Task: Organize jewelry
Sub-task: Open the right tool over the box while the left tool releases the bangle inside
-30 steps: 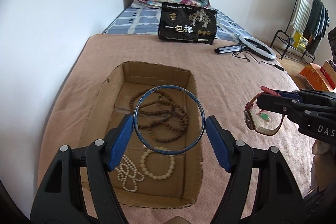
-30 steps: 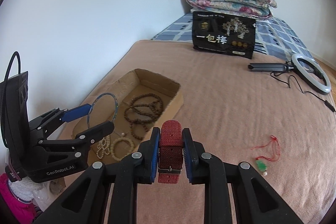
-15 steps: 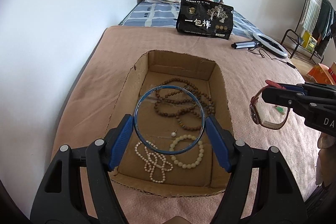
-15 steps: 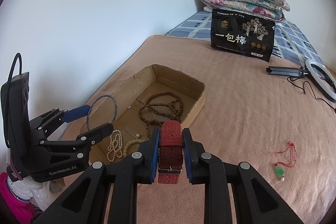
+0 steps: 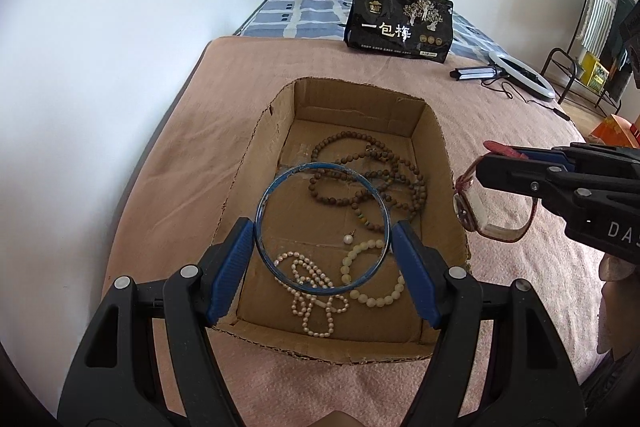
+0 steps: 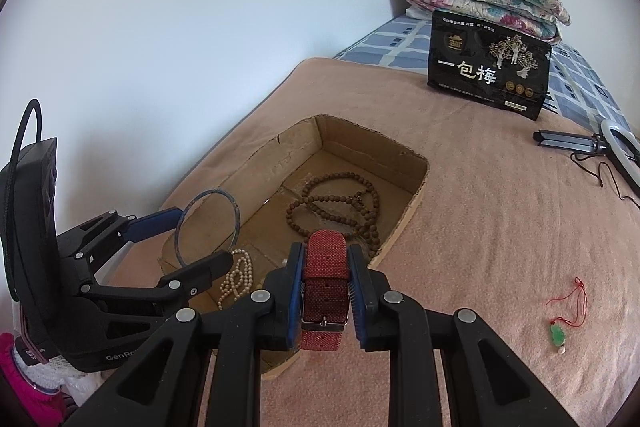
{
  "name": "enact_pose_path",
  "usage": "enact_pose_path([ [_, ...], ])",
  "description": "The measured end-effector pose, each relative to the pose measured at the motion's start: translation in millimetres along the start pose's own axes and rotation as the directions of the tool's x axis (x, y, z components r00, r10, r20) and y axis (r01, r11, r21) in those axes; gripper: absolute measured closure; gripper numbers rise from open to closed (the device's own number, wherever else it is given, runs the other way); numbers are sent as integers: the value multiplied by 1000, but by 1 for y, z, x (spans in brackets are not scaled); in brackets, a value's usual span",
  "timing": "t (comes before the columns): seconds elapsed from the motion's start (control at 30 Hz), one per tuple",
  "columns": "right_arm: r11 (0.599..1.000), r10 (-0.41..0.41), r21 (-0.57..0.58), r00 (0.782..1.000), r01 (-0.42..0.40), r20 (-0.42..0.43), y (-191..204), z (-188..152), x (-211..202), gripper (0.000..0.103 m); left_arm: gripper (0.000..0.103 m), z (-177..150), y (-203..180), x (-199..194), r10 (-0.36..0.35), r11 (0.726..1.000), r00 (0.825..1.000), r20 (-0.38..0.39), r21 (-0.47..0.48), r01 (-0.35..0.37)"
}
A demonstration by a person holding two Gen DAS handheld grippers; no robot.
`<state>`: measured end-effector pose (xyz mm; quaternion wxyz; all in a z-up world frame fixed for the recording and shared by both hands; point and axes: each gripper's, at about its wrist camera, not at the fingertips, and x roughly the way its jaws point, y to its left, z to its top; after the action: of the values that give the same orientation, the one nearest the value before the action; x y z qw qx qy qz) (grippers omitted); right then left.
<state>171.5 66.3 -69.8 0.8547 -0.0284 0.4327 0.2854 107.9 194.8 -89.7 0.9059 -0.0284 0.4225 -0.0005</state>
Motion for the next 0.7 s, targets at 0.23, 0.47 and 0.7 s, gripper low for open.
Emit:
enact_pose_path([
  [0.23, 1000, 5, -10, 1000, -6, -10, 5, 1, 11, 83, 30, -3, 3, 3, 2, 1000, 1000, -14, 3, -2],
  [0.47, 1000, 3, -30, 1000, -3, -3, 8, 3, 15, 75, 30, -4, 4, 6, -3, 1000, 1000, -22, 6, 3],
  [0.7, 1000, -20, -21, 999, 21, 37, 7, 4, 7, 29, 29, -5, 0, 11, 6, 1000, 999, -48, 17, -5],
])
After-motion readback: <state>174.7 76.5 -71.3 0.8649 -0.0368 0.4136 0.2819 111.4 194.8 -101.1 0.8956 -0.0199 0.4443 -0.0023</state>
